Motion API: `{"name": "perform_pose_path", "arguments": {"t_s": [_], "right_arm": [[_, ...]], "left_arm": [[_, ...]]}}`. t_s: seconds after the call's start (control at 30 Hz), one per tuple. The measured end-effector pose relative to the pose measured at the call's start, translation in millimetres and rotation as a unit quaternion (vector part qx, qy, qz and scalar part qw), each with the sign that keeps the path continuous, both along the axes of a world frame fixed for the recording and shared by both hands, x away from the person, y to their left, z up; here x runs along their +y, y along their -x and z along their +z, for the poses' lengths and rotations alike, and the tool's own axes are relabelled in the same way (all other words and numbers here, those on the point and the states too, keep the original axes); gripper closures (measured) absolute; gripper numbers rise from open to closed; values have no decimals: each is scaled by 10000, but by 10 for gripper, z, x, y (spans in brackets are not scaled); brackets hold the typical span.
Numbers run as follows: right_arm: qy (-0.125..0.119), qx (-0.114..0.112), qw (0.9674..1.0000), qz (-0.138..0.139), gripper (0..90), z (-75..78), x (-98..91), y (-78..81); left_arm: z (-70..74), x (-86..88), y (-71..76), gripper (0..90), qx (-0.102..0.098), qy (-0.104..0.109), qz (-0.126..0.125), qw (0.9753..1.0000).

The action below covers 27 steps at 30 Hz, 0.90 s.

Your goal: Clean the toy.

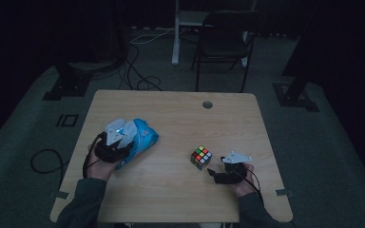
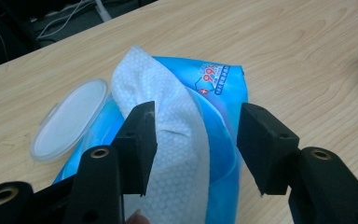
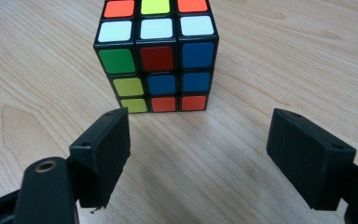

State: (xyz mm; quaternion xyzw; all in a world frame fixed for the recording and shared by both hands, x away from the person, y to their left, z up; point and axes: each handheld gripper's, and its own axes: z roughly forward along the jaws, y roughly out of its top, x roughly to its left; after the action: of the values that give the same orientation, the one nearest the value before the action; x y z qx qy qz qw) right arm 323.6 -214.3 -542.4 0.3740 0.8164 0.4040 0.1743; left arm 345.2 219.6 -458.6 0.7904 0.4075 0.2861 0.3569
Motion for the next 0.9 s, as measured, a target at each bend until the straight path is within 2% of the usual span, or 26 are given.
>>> {"name": "perform_pose_path", "arguments": {"t_s": [0.33,0.4,0.6,0.63,0.73,0.8,0.83,0.9], "right_arm": [[7,18,10000,-8,219,-18,-8,-12],[6,39,10000,-7,218,-22,-5,-13],[20,41,10000,4,219,-31,0,-17],[22,40,10000,6,219,-32,1,-17],[28,42,10000,4,219,-34,0,-19],[27,45,10000,-4,219,-39,1,-21],[33,42,10000,0,219,-39,2,-20],[32,42,10000,1,220,-40,6,-18]], "left_arm": [[-53,8,-72,445,-16,-128,-78,9999],[-84,-7,-112,444,15,-294,-6,9996],[-169,-32,-240,467,238,-573,152,9980],[-177,-36,-256,489,268,-616,187,9976],[-169,-33,-276,612,340,-507,140,9980],[-141,-45,-281,703,299,-474,203,9982],[-128,-36,-285,715,304,-471,210,9982],[-113,-25,-300,791,319,-571,291,9974]]}}
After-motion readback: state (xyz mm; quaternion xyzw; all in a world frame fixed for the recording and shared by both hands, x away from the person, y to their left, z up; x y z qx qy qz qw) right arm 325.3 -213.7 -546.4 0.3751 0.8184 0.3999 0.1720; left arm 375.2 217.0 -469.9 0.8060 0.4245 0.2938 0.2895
